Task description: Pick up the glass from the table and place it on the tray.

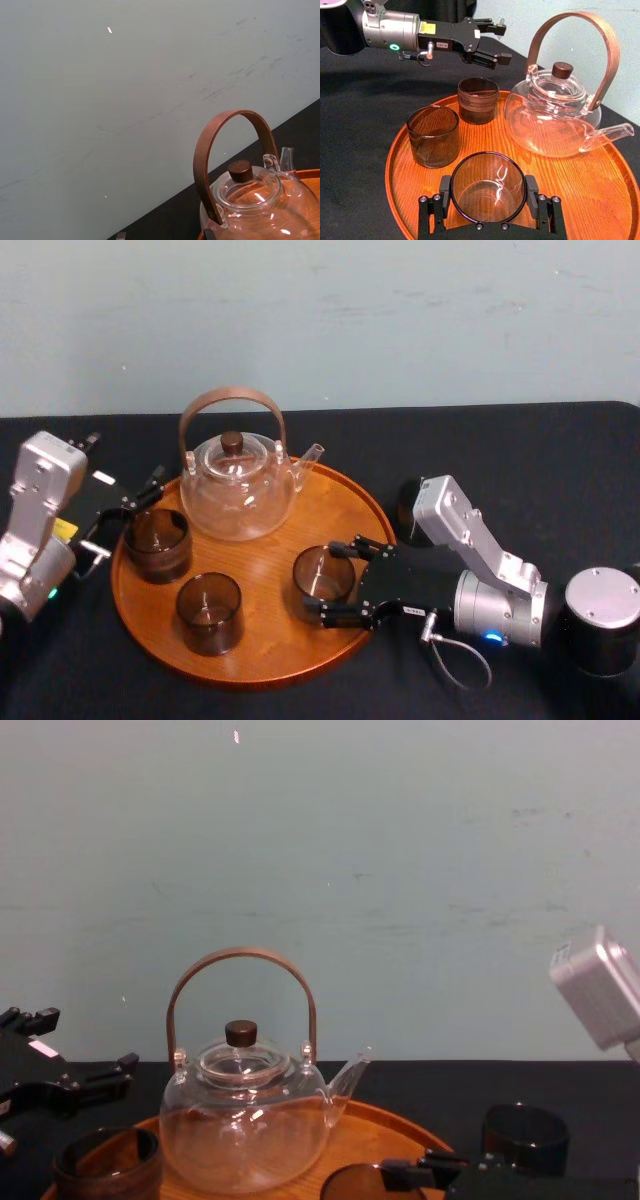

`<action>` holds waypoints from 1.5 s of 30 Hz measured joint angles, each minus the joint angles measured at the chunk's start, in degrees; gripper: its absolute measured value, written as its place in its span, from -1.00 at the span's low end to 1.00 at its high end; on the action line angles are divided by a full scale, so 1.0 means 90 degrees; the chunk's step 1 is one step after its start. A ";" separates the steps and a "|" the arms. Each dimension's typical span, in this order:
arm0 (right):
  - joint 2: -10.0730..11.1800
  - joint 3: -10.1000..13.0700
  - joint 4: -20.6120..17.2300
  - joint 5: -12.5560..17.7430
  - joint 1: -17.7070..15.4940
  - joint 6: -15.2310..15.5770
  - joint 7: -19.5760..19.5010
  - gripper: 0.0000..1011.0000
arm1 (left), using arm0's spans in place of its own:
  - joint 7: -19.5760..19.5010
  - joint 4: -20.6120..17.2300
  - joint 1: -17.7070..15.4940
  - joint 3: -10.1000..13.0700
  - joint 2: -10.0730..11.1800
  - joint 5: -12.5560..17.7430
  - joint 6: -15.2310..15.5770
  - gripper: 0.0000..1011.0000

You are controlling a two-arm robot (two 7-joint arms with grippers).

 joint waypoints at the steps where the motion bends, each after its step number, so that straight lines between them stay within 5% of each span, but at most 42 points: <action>1: -0.0005 -0.0002 0.0010 -0.0004 0.0000 0.0003 0.0001 0.76 | 0.0000 0.0000 0.0000 0.0000 0.0000 0.0000 0.0000 0.98; 38: -0.0054 -0.0042 0.0127 -0.0155 0.0014 0.0053 -0.0036 0.77 | 0.0000 0.0000 0.0000 0.0000 0.0000 0.0000 0.0000 0.98; 45: -0.0053 -0.0041 0.0131 -0.0158 0.0013 0.0068 -0.0033 0.98 | 0.0000 0.0000 0.0000 0.0000 0.0000 0.0000 0.0000 0.98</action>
